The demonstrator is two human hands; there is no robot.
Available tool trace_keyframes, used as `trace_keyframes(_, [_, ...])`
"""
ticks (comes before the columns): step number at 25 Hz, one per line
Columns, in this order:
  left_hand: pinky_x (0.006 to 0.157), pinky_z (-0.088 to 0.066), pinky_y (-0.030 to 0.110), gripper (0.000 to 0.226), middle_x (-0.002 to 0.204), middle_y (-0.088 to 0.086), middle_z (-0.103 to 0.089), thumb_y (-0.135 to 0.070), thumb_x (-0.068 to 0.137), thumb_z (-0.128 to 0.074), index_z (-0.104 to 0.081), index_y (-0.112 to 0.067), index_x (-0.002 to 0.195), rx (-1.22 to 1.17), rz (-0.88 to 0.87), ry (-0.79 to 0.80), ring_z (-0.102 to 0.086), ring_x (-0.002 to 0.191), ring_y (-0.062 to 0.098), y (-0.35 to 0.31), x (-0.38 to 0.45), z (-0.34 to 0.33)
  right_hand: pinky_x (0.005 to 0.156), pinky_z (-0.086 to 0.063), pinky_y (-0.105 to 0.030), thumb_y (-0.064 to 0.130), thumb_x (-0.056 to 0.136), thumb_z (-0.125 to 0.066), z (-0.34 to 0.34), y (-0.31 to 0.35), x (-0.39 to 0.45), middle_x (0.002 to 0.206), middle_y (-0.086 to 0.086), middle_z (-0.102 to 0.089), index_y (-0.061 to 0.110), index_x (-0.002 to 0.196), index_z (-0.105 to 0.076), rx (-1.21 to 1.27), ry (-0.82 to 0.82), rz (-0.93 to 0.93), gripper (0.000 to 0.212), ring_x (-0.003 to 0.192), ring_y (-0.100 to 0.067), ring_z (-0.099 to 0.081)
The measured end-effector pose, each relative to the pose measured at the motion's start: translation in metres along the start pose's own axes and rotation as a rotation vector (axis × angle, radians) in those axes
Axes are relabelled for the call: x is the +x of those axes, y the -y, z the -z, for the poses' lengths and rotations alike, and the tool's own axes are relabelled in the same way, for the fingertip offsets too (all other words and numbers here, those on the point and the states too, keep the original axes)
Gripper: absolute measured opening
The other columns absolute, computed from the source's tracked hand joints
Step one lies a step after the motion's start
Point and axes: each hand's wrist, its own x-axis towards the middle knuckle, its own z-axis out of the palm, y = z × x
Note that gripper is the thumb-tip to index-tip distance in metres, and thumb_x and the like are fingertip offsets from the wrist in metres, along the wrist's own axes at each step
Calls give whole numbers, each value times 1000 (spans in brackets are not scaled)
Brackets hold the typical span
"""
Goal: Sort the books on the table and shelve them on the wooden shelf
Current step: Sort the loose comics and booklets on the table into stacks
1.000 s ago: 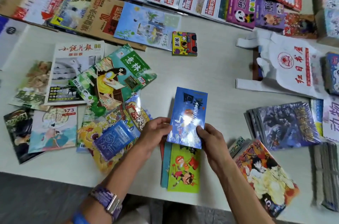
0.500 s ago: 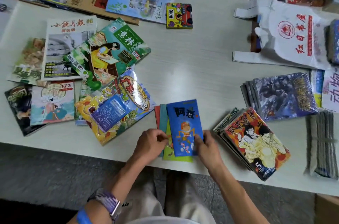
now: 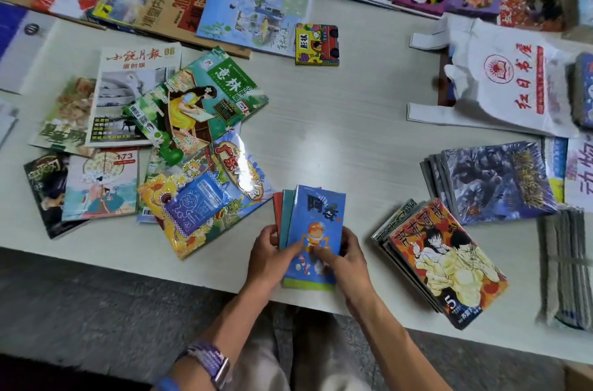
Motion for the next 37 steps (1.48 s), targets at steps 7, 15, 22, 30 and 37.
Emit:
trace_keyframes(7, [87,-60,35,39,111,1,-76,-20,82,-72,-64,-24,120,-266,-113,400,-73,101,20,-16,1,8,55,-58,-30,5,68,-74,3,19,20,96,-14,-78,10,107,-65,212,56,1,41,74,-25,-76])
trace_keyframes(15, [104,-45,34,57,127,10,-55,-16,83,-70,-55,-17,138,309,-282,142,-57,119,25,-22,16,7,78,-57,-43,12,73,-73,-22,22,22,111,-14,-71,30,108,-56,27,-129,80,43,89,-31,-71])
trace_keyframes(22, [109,-37,27,45,134,10,-56,-9,90,-65,-58,-6,135,395,-427,-39,-53,126,23,-2,4,62,90,-48,-21,16,80,-64,-35,36,-3,132,-6,-53,13,129,-56,-575,-53,550,50,111,-23,-56])
trace_keyframes(30, [92,-52,42,26,113,9,-67,-2,87,-64,-69,-9,112,160,-337,-427,-64,105,28,25,24,199,69,-47,-24,7,90,-62,-121,45,-8,107,0,-69,26,109,-60,-688,48,585,27,81,-2,-63])
trace_keyframes(37, [101,-44,41,47,134,9,-50,-25,88,-63,-55,-15,133,734,-353,-258,-46,122,31,34,84,314,61,-42,-30,38,82,-70,-203,21,-7,67,-11,-70,9,74,-69,-760,-28,-14,30,66,-30,-66])
